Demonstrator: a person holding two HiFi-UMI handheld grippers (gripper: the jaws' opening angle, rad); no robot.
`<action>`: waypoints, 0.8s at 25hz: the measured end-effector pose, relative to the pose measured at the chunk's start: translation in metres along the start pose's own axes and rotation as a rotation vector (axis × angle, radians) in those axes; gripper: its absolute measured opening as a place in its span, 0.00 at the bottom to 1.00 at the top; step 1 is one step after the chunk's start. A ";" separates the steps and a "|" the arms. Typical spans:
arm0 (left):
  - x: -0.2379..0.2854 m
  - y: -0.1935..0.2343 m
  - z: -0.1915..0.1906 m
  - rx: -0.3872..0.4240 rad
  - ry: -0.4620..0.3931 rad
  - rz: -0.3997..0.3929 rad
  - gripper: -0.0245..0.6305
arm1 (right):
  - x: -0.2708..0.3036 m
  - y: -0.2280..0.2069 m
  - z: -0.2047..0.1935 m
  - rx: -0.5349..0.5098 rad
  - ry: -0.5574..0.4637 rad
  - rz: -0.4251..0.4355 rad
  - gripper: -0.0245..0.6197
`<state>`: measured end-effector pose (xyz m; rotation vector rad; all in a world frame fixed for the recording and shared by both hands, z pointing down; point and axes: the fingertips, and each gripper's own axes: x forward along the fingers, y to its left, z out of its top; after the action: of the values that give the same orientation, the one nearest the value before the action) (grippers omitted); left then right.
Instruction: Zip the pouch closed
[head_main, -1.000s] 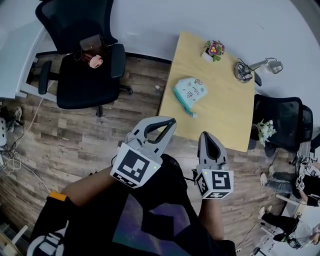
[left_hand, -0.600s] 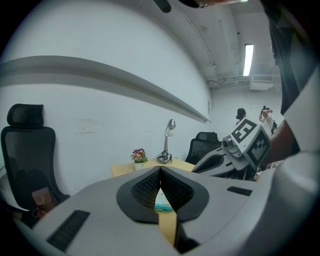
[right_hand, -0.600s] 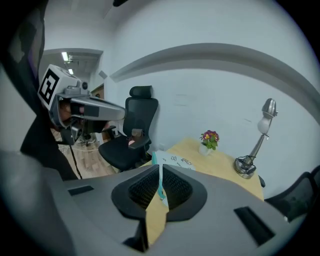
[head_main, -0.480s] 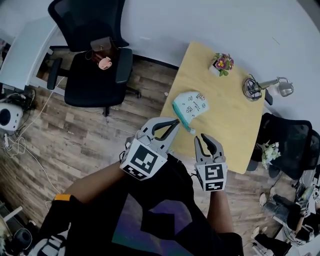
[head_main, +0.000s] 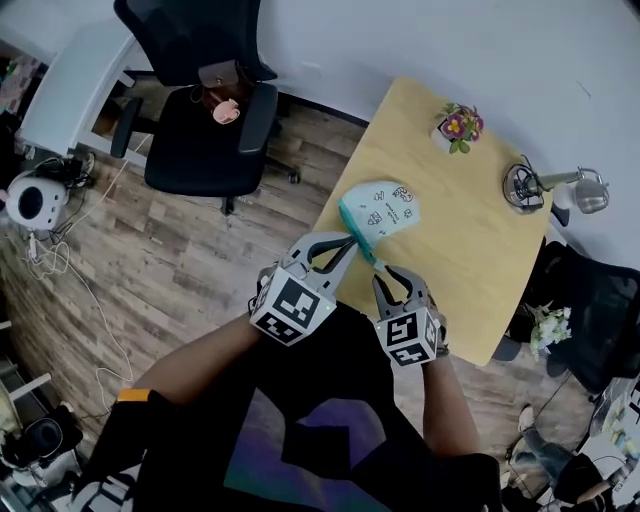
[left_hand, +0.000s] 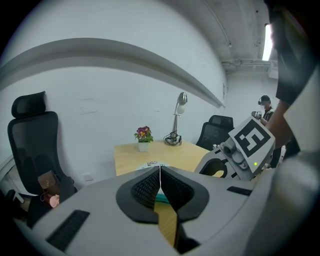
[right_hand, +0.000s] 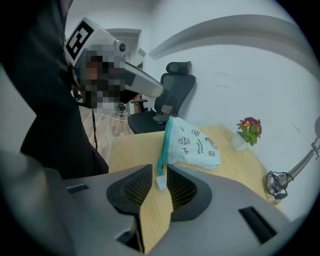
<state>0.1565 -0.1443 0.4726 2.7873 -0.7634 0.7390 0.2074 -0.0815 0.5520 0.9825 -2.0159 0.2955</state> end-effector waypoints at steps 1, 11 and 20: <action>0.002 0.000 -0.003 -0.003 0.009 0.006 0.06 | 0.005 0.000 -0.004 -0.017 0.008 0.011 0.20; -0.001 0.005 -0.024 -0.034 0.044 0.030 0.06 | 0.041 0.004 -0.032 -0.157 0.109 0.051 0.20; -0.003 0.002 -0.029 -0.025 0.061 -0.005 0.06 | 0.047 0.003 -0.036 -0.130 0.140 0.068 0.10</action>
<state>0.1406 -0.1365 0.4961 2.7295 -0.7496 0.8036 0.2110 -0.0858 0.6112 0.7924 -1.9173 0.2593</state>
